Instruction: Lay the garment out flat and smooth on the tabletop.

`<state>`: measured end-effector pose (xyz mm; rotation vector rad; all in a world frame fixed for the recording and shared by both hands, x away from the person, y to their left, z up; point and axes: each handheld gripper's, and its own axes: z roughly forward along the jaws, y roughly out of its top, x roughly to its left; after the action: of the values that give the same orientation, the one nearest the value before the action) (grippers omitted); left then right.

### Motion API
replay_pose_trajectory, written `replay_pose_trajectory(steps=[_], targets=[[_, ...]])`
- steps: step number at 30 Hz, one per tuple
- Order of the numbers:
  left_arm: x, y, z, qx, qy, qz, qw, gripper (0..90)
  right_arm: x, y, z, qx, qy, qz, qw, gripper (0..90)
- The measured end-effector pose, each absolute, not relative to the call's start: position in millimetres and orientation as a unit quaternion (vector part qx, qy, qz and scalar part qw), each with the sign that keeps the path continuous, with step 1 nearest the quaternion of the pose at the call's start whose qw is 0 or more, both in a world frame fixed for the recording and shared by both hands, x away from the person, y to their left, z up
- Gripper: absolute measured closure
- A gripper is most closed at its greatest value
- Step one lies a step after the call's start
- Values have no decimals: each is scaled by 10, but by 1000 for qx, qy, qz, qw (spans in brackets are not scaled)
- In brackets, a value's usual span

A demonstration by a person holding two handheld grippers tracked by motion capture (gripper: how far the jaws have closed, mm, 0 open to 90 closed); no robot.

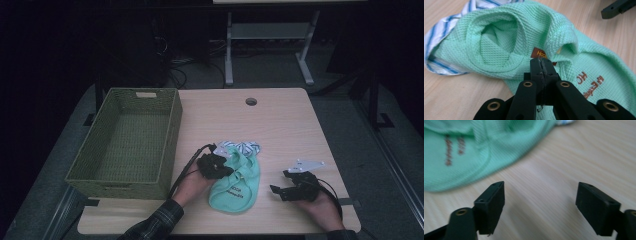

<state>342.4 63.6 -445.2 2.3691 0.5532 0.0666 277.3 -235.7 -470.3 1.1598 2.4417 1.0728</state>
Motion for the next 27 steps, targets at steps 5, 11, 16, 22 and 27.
replay_pose_trajectory(steps=[5, 11, 16, 22, 27], targets=[[3444, 669, -4418, 907, 223, 22, 357, 895, 2779, -2245, -4603, 365, 832, 407, 97, 512], [3458, 678, -4415, 903, 229, 19, 363, 895, 2823, -2076, -4613, 327, 843, 421, 74, 713], [3464, 692, -4396, 904, 226, 18, 363, 896, 2853, -1920, -4684, 305, 856, 414, 57, 847], [3463, 707, -4375, 898, 233, 14, 373, 896, 2860, -1832, -4746, 294, 867, 400, 50, 891], [3485, 762, -4341, 896, 239, 23, 375, 896, 2853, -1860, -4737, 284, 873, 392, 59, 897]])
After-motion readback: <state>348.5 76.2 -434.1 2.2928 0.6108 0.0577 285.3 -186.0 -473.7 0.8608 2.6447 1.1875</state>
